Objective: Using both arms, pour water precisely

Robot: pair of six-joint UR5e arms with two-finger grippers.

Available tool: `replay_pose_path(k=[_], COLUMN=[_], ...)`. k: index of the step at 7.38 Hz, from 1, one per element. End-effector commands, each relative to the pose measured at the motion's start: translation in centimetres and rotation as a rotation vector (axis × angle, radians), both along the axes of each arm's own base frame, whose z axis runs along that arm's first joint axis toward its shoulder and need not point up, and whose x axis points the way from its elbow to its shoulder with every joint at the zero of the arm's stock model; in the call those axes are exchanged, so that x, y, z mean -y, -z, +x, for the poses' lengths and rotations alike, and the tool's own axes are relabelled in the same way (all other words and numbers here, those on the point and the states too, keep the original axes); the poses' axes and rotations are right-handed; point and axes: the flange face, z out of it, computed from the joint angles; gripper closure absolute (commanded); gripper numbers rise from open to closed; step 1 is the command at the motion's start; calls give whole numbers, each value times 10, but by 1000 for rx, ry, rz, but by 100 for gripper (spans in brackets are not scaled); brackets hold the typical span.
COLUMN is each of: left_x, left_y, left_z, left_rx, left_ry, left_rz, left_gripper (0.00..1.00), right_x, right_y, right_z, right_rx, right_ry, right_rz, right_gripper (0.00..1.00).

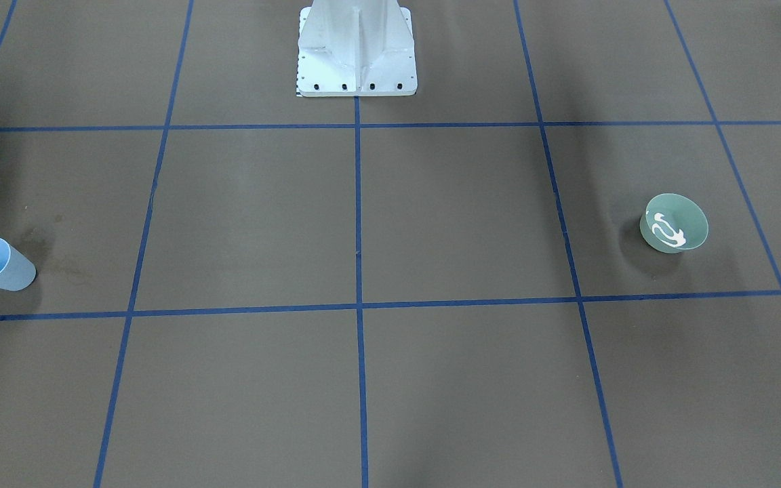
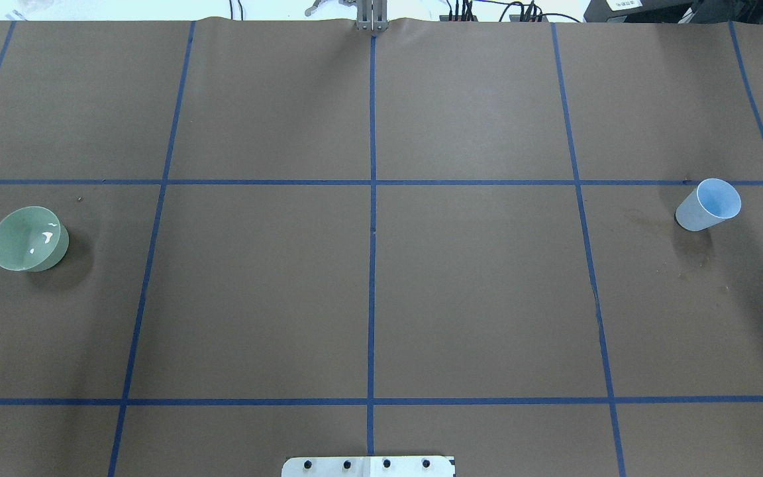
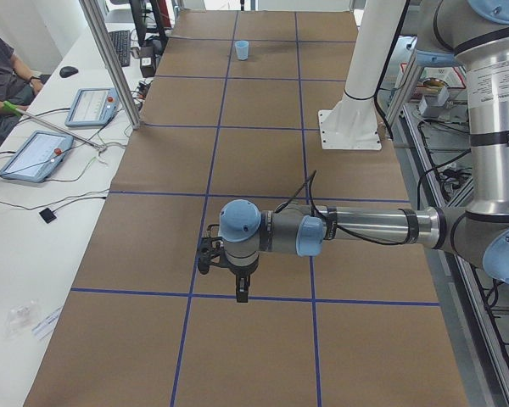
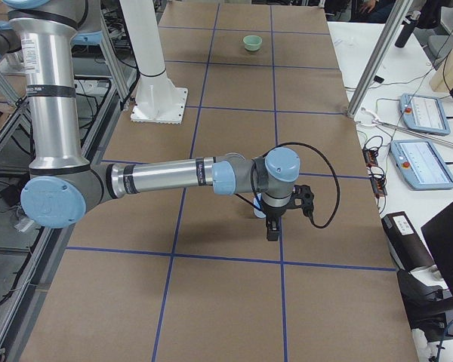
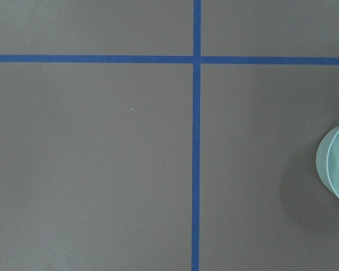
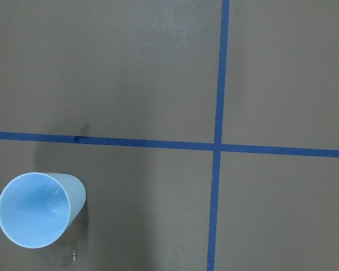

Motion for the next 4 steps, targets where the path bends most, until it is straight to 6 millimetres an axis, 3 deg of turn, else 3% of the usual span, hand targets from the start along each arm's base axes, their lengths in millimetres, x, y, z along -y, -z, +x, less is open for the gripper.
replay_pose_path(k=[1,4], left_x=[-1,0], left_y=[7,7], left_z=[1,2], left_rx=[-32,-32], left_ry=[-2,-5], left_rz=[12,23], left_gripper=[0,0], right_x=[-3,8], right_y=[-5,-11], right_z=[-5,-7], right_rx=[-18,-19], right_ry=[10,12], right_rz=[-6,-19], right_gripper=[0,0])
